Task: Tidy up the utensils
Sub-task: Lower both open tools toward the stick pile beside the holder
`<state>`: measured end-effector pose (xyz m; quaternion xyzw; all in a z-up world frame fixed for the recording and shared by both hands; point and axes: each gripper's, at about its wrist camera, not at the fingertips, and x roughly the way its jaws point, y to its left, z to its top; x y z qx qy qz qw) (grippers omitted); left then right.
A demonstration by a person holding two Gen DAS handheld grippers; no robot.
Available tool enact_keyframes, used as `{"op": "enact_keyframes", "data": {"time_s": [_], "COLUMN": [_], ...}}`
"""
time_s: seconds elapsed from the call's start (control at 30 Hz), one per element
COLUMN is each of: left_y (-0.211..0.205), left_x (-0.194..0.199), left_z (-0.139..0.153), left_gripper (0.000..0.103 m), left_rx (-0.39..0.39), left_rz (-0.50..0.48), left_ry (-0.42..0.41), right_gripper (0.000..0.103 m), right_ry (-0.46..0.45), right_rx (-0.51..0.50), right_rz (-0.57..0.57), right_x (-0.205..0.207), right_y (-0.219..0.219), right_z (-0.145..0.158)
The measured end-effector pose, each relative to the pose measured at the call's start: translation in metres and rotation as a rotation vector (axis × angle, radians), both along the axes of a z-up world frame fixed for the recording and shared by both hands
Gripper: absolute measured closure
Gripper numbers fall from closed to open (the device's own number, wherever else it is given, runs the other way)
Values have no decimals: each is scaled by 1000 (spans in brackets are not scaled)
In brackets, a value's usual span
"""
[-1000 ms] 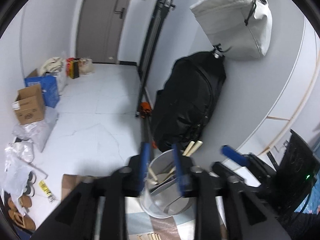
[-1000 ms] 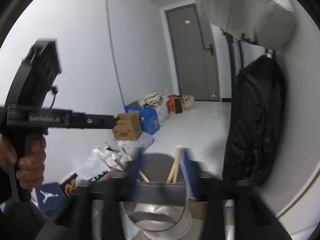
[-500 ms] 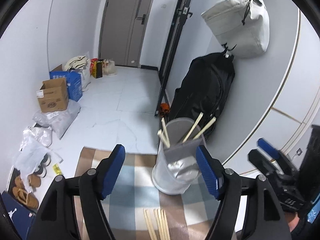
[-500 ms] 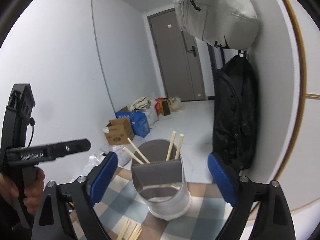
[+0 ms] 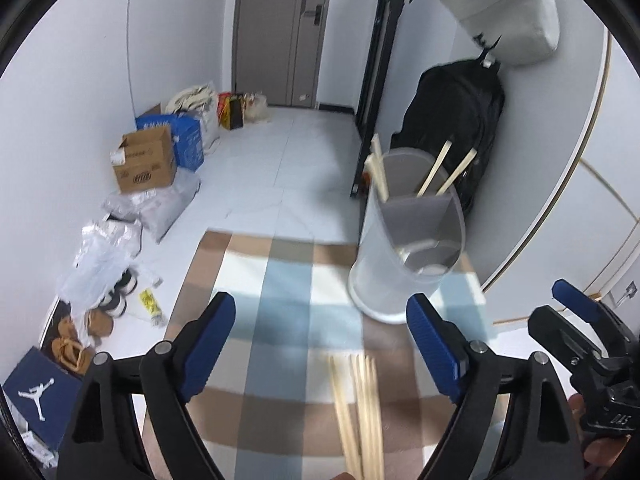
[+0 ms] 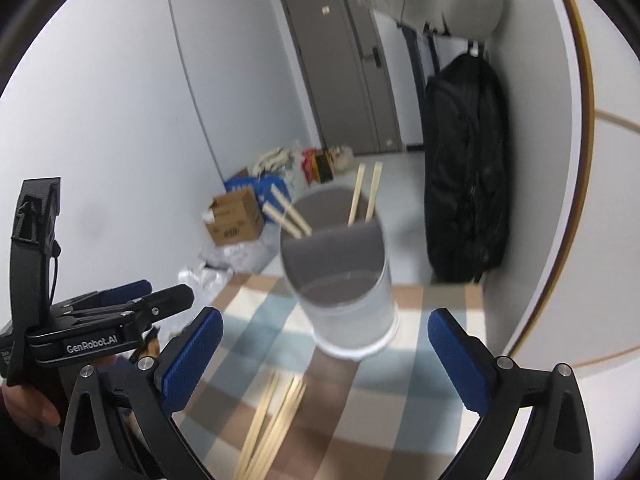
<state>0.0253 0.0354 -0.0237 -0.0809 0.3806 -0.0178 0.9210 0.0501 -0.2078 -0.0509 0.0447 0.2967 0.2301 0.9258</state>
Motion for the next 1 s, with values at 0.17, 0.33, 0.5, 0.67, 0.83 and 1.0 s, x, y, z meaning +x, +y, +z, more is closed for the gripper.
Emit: {"op": "enact_keyframes", "data": {"time_s": [0.17,0.33,0.5,0.67,0.83,1.0], "left_y": [4,4,6,7,6,2], "left_x": [-4,-2,-1,5,6,8], "left_z": [-31,-58,-76,-95,-99,-103], "left_gripper": [19,19,19,19,19,19], "left_rx": [7,20,56,52,47,49], "left_rz": [9,15,13,34,60,44], "left_ry": [78,165,222,304,324,337], "right_gripper": [0,0,0,17,22,27], "right_ry": [70,92,118,102,126,144], "right_rx": [-38,-81,-105,-151,-132,-127], "right_rz": [6,-31,-17,-9,5,28], "right_x": [-1,3,7,10,14,19], "right_y": [6,6,9,16,19,26], "right_z": [-20,-31,-39,-41,-45,-47]}}
